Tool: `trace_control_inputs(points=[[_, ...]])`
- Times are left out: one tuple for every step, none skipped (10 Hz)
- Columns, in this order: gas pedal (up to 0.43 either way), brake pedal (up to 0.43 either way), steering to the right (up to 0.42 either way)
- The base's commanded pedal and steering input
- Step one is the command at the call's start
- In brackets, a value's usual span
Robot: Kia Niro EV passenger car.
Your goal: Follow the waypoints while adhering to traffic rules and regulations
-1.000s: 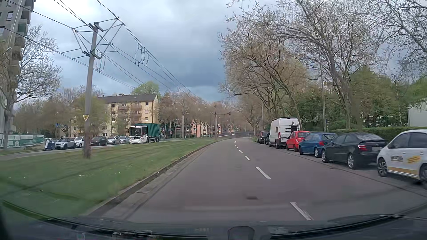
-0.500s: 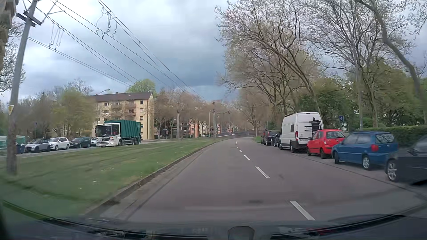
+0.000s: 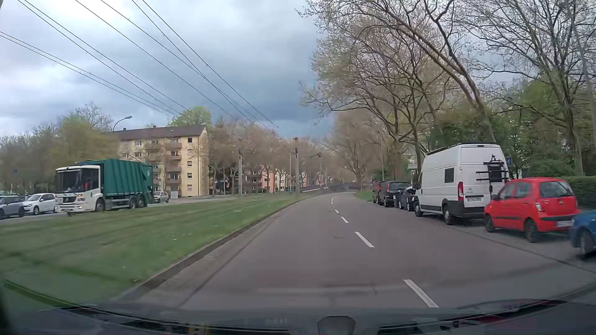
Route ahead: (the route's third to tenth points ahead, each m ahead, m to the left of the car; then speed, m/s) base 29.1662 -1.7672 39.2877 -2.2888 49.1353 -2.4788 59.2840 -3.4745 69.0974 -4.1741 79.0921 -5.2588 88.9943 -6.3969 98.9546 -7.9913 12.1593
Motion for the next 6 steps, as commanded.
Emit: trace_control_inputs(points=[[0.157, 0.0, 0.003], [0.157, 0.0, 0.003], [0.157, 0.0, 0.003], [0.157, 0.0, 0.004], [0.157, 0.0, 0.004], [0.157, 0.0, 0.004]])
